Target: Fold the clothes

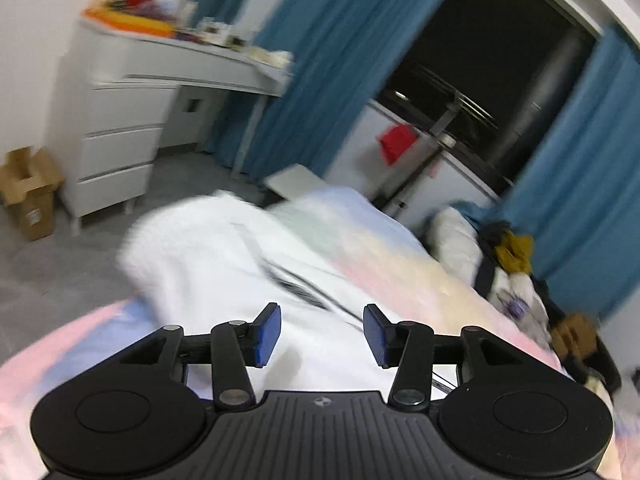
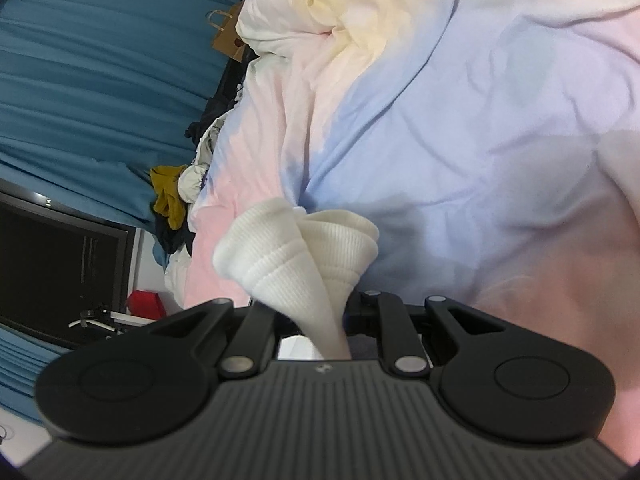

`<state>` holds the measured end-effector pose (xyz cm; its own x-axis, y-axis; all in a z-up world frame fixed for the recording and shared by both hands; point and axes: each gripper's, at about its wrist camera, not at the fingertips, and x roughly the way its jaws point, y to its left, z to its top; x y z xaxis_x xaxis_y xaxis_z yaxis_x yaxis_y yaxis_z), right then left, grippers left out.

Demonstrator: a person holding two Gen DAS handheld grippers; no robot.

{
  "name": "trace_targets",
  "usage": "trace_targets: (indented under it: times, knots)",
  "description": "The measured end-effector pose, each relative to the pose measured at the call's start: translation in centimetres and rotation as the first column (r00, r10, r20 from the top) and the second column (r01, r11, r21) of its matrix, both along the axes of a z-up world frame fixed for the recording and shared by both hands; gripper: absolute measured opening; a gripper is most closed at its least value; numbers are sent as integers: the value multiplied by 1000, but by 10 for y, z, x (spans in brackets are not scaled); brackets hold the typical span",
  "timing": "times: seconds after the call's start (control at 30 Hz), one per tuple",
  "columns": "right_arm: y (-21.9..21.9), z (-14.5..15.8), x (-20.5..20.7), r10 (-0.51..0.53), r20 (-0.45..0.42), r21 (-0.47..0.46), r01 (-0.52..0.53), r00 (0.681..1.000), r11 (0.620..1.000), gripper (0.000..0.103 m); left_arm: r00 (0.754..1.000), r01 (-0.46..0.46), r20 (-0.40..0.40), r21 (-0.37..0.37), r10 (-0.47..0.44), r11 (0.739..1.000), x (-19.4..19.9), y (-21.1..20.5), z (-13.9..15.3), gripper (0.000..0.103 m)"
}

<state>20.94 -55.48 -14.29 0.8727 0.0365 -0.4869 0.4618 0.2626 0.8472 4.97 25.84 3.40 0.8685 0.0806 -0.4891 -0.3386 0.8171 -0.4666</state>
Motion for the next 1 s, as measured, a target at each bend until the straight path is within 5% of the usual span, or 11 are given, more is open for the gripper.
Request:
trace_targets:
  times: [0.33,0.47,0.73,1.0]
  knots:
    - [2,5,-2,7,-2,-30,-8,1000,1000,15,960,280,-51,116,-276,953,92,-138,-38,49]
    - [3,6,-3,5,4,-34,-5,1000,999,15,947,316,-113,174,-300,933,112,-168,-66,49]
    - [8,14,-3,8,12,-84,-7,1000,996,15,925,354,-246,282,-289,892,133,-175,-116,40]
    - [24,36,-3,0,36,-185,7,999,983,15,908,392,-291,336,-302,857,135,-177,-123,41]
